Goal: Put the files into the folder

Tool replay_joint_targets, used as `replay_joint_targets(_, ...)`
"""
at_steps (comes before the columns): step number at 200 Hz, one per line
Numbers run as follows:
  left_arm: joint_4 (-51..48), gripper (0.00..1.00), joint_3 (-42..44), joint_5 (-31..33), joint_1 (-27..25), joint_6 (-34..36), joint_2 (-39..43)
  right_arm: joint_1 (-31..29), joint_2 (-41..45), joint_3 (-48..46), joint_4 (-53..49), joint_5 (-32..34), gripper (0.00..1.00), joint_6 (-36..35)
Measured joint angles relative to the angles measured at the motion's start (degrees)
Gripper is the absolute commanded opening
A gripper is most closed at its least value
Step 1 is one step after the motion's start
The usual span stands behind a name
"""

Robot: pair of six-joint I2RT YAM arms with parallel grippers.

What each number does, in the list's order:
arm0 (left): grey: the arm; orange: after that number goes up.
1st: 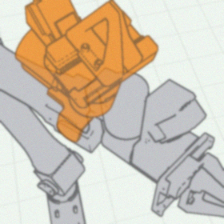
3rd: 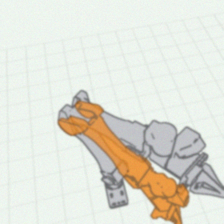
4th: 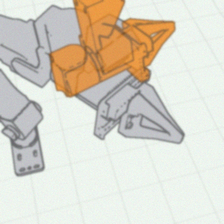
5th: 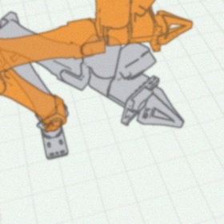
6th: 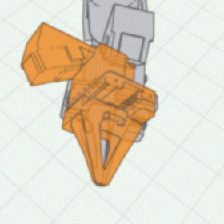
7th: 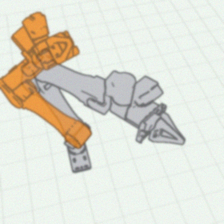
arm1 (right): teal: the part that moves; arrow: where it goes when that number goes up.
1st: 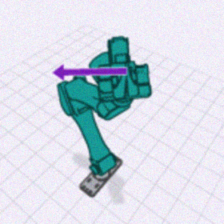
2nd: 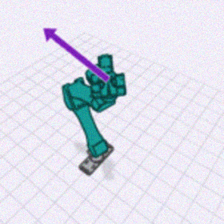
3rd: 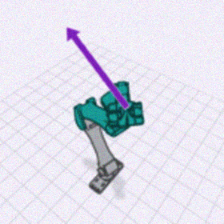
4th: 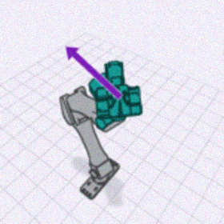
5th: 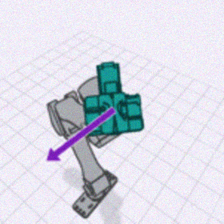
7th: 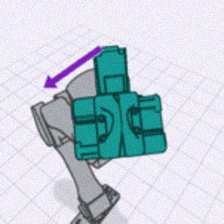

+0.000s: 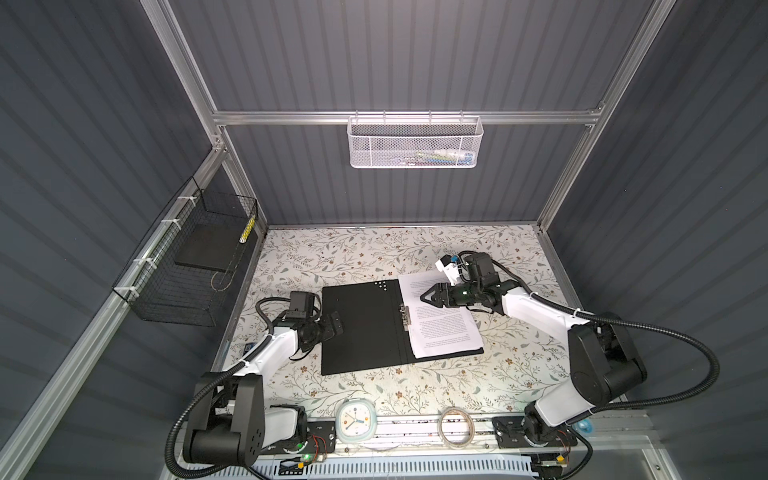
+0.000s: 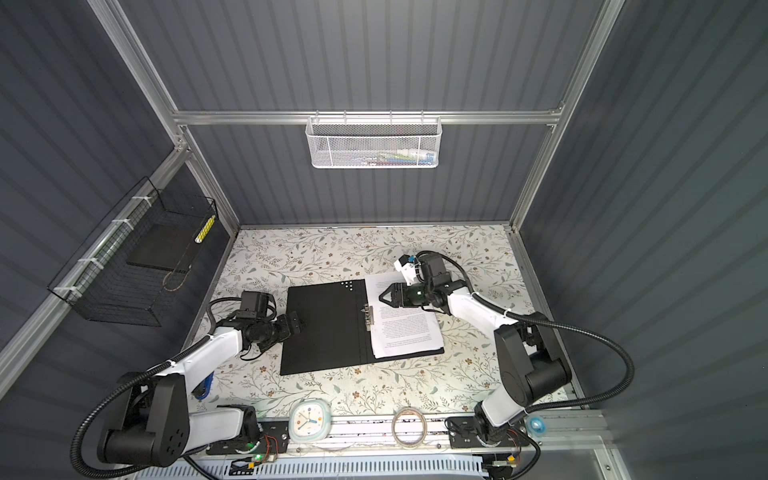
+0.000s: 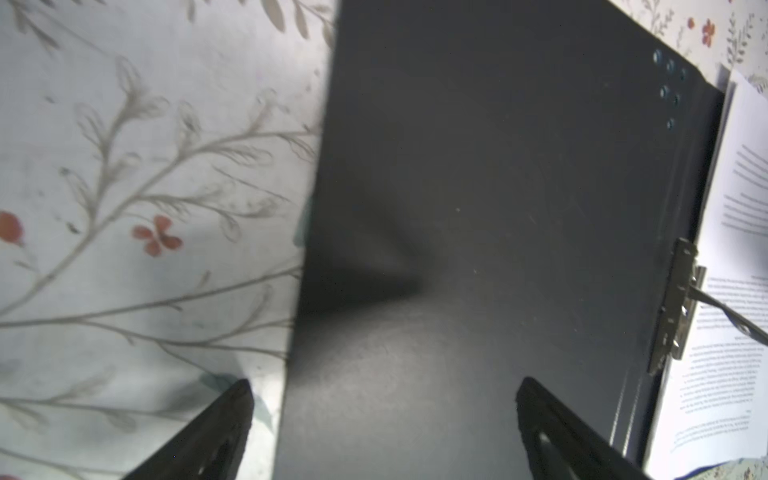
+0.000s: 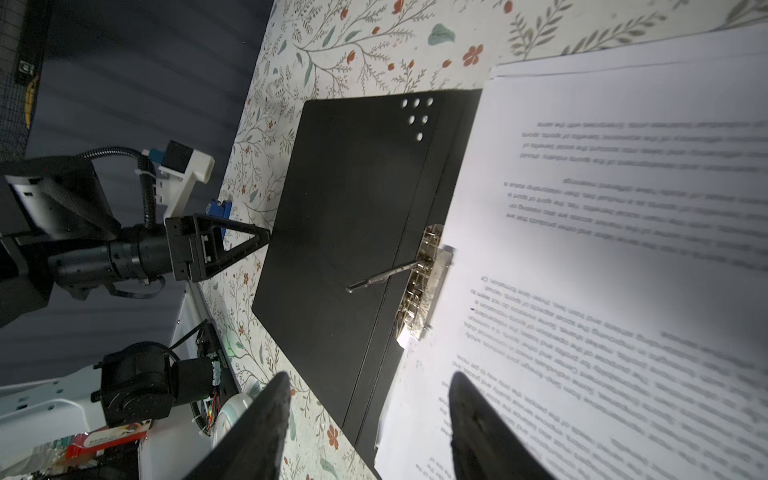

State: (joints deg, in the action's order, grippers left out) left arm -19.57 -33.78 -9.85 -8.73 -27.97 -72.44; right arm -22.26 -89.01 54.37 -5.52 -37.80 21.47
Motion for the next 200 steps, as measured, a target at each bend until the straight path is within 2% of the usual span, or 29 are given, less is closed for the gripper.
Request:
replay_joint_targets(42,-3.0,0.99,0.9,0.7,-4.8,-2.6,1.4,2.6,5.3,-3.1,2.2,0.6,0.63,1.1)
replay_joint_targets(126,-5.7,0.99,4.4,0.8,-7.0,-6.9,7.7,6.5,8.9,-6.8,2.9,0.0,0.63,1.7)
replay_joint_targets(167,-11.0,0.99,4.3,5.2,-7.1,-8.7,12.9,6.5,8.9,-6.8,2.8,-0.9,0.64,1.6)
replay_joint_targets(200,-12.6,0.99,4.0,6.9,-7.1,-9.0,10.7,6.5,8.9,-6.8,2.2,-1.3,0.64,1.4)
